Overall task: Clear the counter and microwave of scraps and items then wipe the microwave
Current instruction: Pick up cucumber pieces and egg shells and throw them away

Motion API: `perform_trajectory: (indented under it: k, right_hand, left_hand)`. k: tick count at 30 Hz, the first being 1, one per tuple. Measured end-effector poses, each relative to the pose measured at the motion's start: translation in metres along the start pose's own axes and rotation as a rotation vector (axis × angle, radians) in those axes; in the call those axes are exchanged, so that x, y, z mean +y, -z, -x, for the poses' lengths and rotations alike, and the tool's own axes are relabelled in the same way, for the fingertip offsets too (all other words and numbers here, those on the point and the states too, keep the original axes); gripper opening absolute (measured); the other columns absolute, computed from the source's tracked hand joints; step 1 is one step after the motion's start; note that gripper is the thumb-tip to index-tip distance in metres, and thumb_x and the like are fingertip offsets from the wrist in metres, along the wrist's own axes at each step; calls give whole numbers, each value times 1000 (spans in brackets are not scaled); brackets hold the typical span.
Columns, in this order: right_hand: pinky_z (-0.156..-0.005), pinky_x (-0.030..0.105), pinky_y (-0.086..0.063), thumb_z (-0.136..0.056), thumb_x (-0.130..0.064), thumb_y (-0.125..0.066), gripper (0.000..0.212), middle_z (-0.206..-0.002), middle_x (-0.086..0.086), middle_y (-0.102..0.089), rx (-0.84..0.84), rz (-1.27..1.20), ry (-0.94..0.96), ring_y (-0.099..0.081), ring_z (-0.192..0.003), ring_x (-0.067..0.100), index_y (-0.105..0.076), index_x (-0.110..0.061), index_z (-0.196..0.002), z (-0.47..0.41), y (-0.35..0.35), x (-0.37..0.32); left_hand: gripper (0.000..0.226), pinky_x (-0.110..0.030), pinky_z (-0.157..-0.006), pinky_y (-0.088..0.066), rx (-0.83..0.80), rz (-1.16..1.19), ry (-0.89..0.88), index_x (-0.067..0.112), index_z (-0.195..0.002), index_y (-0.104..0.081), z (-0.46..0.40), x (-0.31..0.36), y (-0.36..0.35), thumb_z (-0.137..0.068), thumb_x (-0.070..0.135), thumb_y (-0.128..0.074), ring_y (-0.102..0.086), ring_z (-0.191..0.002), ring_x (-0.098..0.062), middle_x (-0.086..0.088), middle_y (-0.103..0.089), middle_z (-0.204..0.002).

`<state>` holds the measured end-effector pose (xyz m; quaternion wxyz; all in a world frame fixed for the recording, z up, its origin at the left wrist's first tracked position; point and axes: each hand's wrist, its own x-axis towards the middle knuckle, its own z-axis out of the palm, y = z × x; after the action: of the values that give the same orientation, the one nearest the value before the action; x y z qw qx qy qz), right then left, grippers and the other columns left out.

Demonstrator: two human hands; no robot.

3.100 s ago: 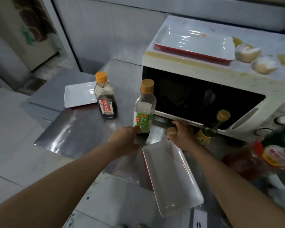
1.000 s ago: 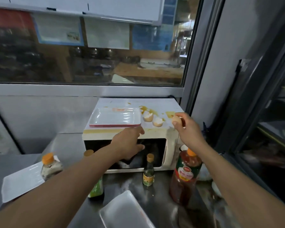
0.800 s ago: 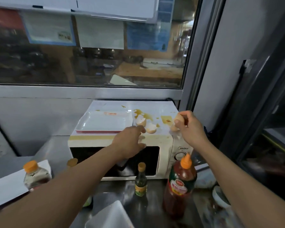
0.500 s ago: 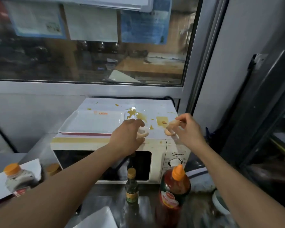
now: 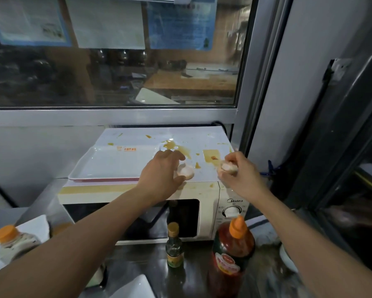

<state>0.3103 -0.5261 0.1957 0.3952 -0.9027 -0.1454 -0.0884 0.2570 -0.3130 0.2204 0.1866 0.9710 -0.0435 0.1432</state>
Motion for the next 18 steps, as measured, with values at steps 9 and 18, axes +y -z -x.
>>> perform_trajectory:
  k: [9,18]
  right_hand:
    - [-92,22,-31,-90,-23,-57,50,-132,3,-51,-87,178,108,-45,-121,18,-43,-16,-137,-8,-13,5]
    - [-89,19,-31,-89,-17,-58,47,-119,2,-51,-78,177,132,-46,-114,16,-46,-18,-134,-12,-17,9]
  left_hand:
    - [57,-33,-104,-35,-58,-57,-82,21,-131,-48,-17,-4,-7,-80,37,-68,-41,-127,-19,1,-53,-132]
    - [62,-32,-104,-29,-92,-161,-117,22,-132,-48,-31,-12,-12,-79,48,-65,-43,-126,-20,-1,-56,-129]
